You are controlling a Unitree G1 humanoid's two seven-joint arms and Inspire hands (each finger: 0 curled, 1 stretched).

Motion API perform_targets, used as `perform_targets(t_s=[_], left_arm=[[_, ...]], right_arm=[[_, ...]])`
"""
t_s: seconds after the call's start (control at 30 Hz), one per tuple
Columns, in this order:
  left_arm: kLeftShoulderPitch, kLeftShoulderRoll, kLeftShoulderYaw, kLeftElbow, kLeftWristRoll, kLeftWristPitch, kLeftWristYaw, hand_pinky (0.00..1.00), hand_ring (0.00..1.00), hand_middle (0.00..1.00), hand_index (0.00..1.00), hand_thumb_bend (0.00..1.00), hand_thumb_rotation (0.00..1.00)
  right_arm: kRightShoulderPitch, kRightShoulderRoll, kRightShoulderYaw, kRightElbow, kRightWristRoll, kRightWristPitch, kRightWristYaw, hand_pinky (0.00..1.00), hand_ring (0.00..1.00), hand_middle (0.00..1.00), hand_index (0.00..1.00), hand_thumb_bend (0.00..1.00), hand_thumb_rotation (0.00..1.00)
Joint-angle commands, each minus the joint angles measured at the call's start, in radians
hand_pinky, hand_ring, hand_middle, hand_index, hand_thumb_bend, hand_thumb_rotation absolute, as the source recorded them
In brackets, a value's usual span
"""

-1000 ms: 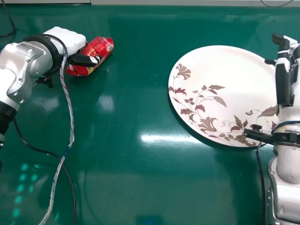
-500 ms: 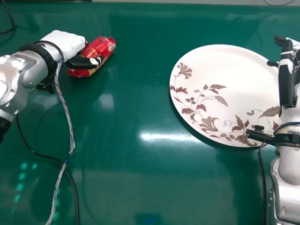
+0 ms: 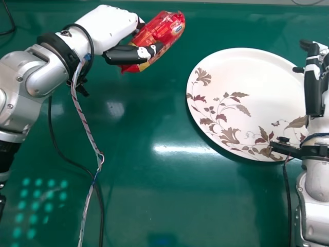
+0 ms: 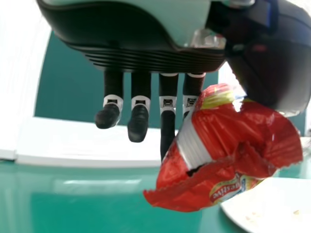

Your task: Pick up biscuit and place it in the plate

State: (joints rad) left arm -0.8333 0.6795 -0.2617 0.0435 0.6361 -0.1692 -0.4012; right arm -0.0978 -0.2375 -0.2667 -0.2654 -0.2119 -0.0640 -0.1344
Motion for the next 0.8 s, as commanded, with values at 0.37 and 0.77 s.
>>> perform_targets(t_s=[0.37, 0.77], left_arm=[[-0.079, -0.216, -0.093, -0.010, -0.009, -0.023, -0.056, 0.13, 0.18, 0.46, 0.49, 0.51, 0.00], [-0.190, -0.442, -0.238, 0.264, 0.070, -0.012, -0.039, 0.19, 0.25, 0.42, 0.51, 0.50, 0.00]], right_arm=[[0.002, 0.002, 0.000, -0.014, -0.011, -0.018, -0.019, 0.59, 0.74, 0.79, 0.74, 0.64, 0.52], [0.036, 0.026, -0.009, -0.100, -0.020, 0.036, -0.021, 0.58, 0.76, 0.79, 0.75, 0.66, 0.62]])
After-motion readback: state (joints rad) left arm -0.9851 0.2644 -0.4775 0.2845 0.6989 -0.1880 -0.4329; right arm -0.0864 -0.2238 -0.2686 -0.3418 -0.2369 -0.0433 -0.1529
